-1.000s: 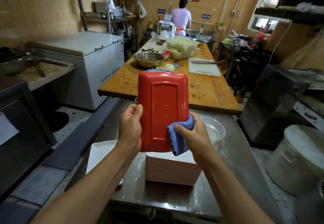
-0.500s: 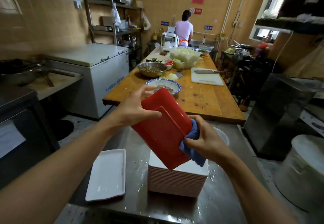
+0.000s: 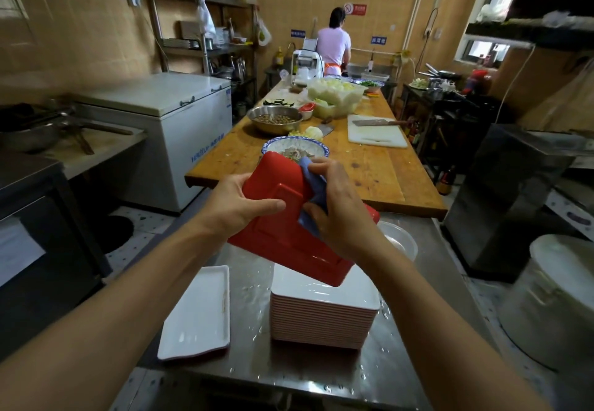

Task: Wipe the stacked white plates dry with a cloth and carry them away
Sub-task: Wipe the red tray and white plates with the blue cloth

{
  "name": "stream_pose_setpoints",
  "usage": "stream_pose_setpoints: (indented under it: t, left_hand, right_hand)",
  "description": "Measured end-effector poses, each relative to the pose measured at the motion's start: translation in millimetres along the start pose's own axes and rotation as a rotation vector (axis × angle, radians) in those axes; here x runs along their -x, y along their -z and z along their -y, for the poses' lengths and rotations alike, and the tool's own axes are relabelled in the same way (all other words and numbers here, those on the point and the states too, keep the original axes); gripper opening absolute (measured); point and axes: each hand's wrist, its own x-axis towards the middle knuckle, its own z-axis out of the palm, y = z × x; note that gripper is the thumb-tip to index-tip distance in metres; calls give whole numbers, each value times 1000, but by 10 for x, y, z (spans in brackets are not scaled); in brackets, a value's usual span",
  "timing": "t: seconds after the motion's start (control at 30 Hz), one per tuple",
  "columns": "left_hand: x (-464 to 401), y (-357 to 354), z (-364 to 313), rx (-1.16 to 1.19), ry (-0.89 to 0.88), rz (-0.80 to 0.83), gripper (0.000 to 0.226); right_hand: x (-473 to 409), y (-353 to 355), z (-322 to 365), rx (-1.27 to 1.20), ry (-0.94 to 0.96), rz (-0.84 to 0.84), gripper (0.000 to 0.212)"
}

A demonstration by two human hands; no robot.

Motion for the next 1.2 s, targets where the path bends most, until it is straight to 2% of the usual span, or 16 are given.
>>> stream_pose_setpoints:
  t: [0.13, 0.23, 0.4, 0.47, 0.63, 0.73, 0.9, 1.0, 1.2]
  left_hand:
    - [107, 25, 33, 103, 45, -48, 23]
    - [183, 108, 98, 191, 117, -94, 23]
    - [227, 197, 207, 278, 222, -141, 45]
    - [217, 191, 243, 334, 282, -165, 47]
    - [185, 181, 341, 437, 456, -251, 38]
    - [174, 160, 386, 465, 544, -288, 21]
    - [173, 77, 398, 533, 646, -341, 14]
    - [227, -3, 384, 594, 679, -361, 17]
    - [301, 15, 438, 768, 694, -385, 37]
  right_hand:
    - [31, -106, -2, 133, 114, -88, 47]
    - [148, -104, -200, 220, 76, -145, 42]
    - [263, -95, -425, 20, -73, -69, 54]
    - [271, -127, -427, 3, -98, -50, 58]
    - [512, -272, -457, -11, -107, -34, 61]
    - [674, -369, -481, -52, -97, -64, 60]
    - [746, -582, -486, 84, -63, -179, 58]
    - [731, -807, -356, 126, 9, -131, 56]
    - [669, -1205, -4, 41, 118, 3, 53]
